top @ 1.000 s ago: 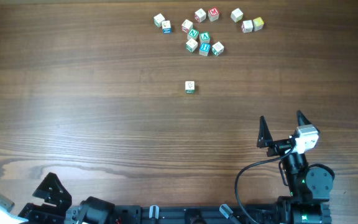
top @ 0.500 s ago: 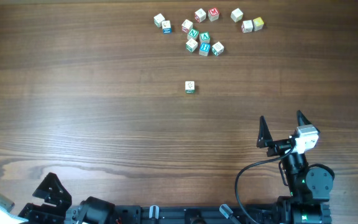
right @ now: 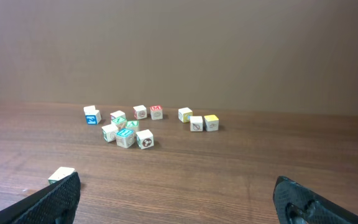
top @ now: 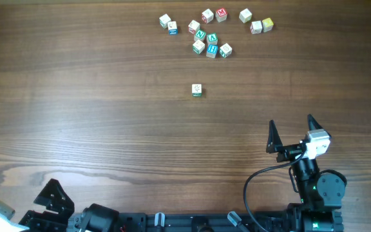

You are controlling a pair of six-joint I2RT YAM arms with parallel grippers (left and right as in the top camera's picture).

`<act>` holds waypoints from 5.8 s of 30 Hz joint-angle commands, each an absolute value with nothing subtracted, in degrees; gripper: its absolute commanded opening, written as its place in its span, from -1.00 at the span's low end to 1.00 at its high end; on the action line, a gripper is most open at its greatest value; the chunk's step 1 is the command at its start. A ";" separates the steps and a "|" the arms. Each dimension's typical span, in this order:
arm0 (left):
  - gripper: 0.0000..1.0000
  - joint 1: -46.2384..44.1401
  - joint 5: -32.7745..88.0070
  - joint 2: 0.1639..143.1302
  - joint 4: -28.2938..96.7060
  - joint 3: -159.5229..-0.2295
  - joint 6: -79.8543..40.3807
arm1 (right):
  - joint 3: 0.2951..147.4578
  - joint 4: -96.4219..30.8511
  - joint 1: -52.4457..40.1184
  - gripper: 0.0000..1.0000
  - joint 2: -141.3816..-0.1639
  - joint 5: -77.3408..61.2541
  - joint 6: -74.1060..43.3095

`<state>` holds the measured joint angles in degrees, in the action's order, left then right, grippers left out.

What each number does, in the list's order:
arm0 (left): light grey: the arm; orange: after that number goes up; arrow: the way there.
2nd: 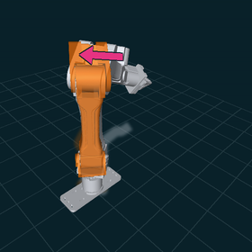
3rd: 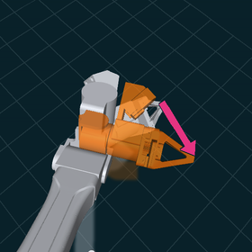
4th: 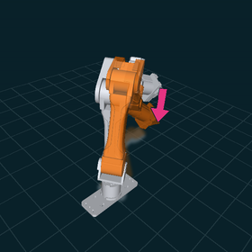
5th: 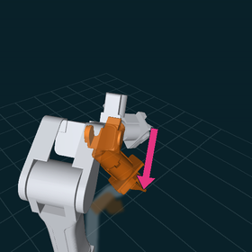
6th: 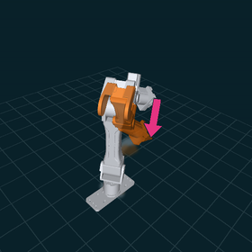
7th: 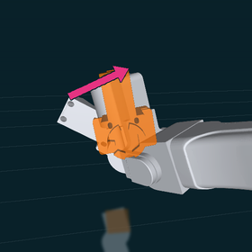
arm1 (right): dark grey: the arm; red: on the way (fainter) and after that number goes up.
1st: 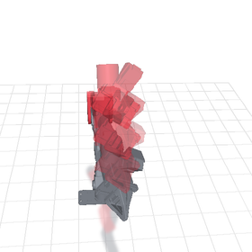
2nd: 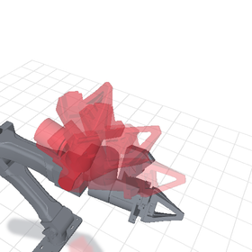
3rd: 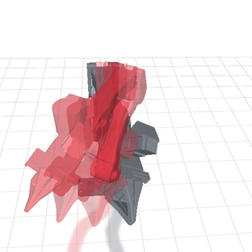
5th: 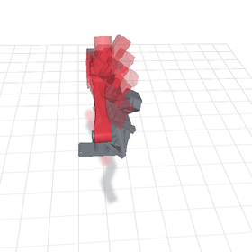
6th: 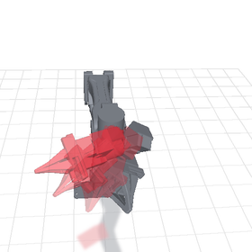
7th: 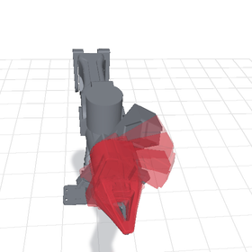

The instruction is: Form a tower

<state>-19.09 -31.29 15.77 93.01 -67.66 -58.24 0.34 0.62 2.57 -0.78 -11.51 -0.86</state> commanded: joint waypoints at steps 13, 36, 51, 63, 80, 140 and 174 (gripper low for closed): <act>1.00 -18.74 -32.45 15.49 92.90 -67.40 -59.18 | 0.30 0.80 2.81 0.99 -0.58 -10.94 -1.61; 1.00 -18.72 -32.45 15.49 92.90 -67.40 -59.18 | 0.30 0.80 2.81 0.99 -0.58 -10.96 -1.58; 1.00 -18.74 -32.45 15.49 92.90 -67.40 -59.18 | 0.30 0.80 2.81 1.00 -0.58 -10.96 -1.61; 1.00 -18.72 -32.45 15.49 92.90 -67.40 -59.18 | 0.30 0.80 2.81 1.00 -0.58 -10.94 -1.61; 1.00 -18.74 -32.45 15.49 92.90 -67.40 -59.18 | 0.30 0.80 2.81 0.99 -0.58 -10.94 -1.61; 1.00 -18.74 -32.45 15.49 92.90 -67.40 -59.18 | 40.03 50.48 2.83 0.99 -72.23 -74.04 -61.36; 1.00 -18.72 -32.45 15.49 92.90 -67.40 -59.18 | 68.29 -10.68 -5.63 0.99 -83.44 -14.63 -12.80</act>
